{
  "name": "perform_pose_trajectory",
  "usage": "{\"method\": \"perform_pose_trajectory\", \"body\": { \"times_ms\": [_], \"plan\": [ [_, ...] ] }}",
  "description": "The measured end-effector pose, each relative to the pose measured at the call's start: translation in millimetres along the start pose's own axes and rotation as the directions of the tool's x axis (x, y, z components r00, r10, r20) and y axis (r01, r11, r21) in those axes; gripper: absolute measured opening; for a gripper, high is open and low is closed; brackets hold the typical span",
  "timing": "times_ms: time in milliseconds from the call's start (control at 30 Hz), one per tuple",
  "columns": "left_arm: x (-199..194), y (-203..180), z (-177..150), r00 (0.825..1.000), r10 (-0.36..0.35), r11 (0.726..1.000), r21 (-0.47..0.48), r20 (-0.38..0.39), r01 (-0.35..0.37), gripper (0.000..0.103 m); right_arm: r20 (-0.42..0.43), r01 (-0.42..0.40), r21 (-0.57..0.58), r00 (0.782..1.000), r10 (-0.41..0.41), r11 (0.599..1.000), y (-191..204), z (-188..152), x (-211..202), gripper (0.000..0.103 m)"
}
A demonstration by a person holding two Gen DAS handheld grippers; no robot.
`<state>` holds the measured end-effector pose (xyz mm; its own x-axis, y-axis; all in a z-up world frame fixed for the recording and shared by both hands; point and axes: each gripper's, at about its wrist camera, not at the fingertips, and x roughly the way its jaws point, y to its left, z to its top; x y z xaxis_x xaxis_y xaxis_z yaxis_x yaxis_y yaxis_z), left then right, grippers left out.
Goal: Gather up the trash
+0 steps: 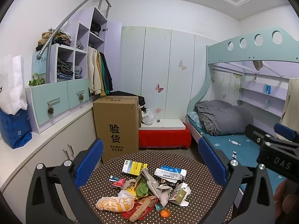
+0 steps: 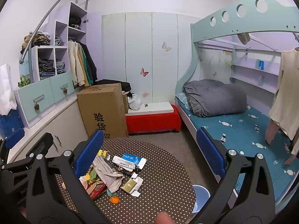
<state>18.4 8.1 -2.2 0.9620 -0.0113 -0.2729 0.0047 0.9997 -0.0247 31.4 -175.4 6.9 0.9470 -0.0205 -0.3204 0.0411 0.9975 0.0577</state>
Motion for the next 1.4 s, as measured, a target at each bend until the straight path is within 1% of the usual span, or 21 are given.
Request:
{"method": "perform_pose_trajectory", "body": {
  "times_ms": [267, 400, 500, 633, 700, 800, 900, 1100, 1200, 1267, 1333, 1400],
  "plan": [
    [11.5, 1.4, -5.1, 1.000, -0.002, 1.000, -0.003, -0.027, 0.002, 0.099, -0.019, 0.005, 0.001, 1.000, -0.005, 1.000, -1.8, 0.7, 8.1, 0.097],
    [20.9, 5.4, -13.6, 0.998, 0.006, 1.000, -0.007, -0.055, -0.007, 0.099, -0.048, 0.011, -0.003, 0.999, -0.012, 1.000, -1.9, -3.5, 18.3, 0.097],
    [32.4, 12.3, -23.3, 0.995, 0.016, 1.000, -0.012, -0.096, -0.017, 0.099, -0.093, 0.013, 0.001, 0.996, -0.013, 1.000, -4.6, -9.9, 34.1, 0.097],
    [52.2, 22.6, -42.0, 0.985, 0.045, 0.999, -0.002, -0.167, -0.046, 0.099, -0.181, 0.019, -0.007, 0.983, -0.020, 1.000, -6.0, -28.4, 64.1, 0.097],
    [60.2, 29.6, -51.5, 0.979, 0.055, 0.998, -0.006, -0.197, -0.057, 0.099, -0.232, 0.018, -0.008, 0.973, -0.020, 1.000, -6.4, -40.8, 80.4, 0.097],
    [72.8, 40.9, -67.5, 0.967, 0.068, 0.997, -0.009, -0.245, -0.072, 0.099, -0.320, 0.011, -0.010, 0.947, -0.014, 1.000, -6.8, -62.8, 108.4, 0.097],
    [83.2, 52.6, -82.6, 0.956, 0.076, 0.997, -0.011, -0.282, -0.082, 0.099, -0.387, 0.008, -0.009, 0.922, -0.011, 1.000, -5.6, -81.7, 129.6, 0.097],
    [104.8, 70.0, -110.4, 0.933, 0.077, 0.996, -0.008, -0.353, -0.085, 0.099, -0.478, 0.010, -0.009, 0.879, -0.013, 1.000, -1.4, -111.0, 164.4, 0.097],
    [115.2, 73.8, -120.5, 0.919, 0.076, 0.997, 0.000, -0.387, -0.082, 0.099, -0.523, 0.003, -0.002, 0.853, -0.003, 1.000, 0.9, -124.2, 180.7, 0.097],
    [123.0, 75.1, -124.8, 0.912, 0.064, 0.997, -0.005, -0.406, -0.072, 0.099, -0.554, -0.009, 0.016, 0.832, 0.017, 1.000, 2.8, -135.3, 194.8, 0.097],
    [128.8, 73.6, -125.5, 0.910, 0.054, 0.998, -0.006, -0.411, -0.062, 0.099, -0.582, -0.020, 0.028, 0.812, 0.033, 0.999, 6.0, -145.6, 207.7, 0.097],
    [135.9, 69.0, -123.6, 0.913, 0.044, 0.999, -0.001, -0.407, -0.049, 0.099, -0.605, -0.030, 0.039, 0.795, 0.048, 0.999, 8.5, -157.2, 219.8, 0.097]
  ]
}}
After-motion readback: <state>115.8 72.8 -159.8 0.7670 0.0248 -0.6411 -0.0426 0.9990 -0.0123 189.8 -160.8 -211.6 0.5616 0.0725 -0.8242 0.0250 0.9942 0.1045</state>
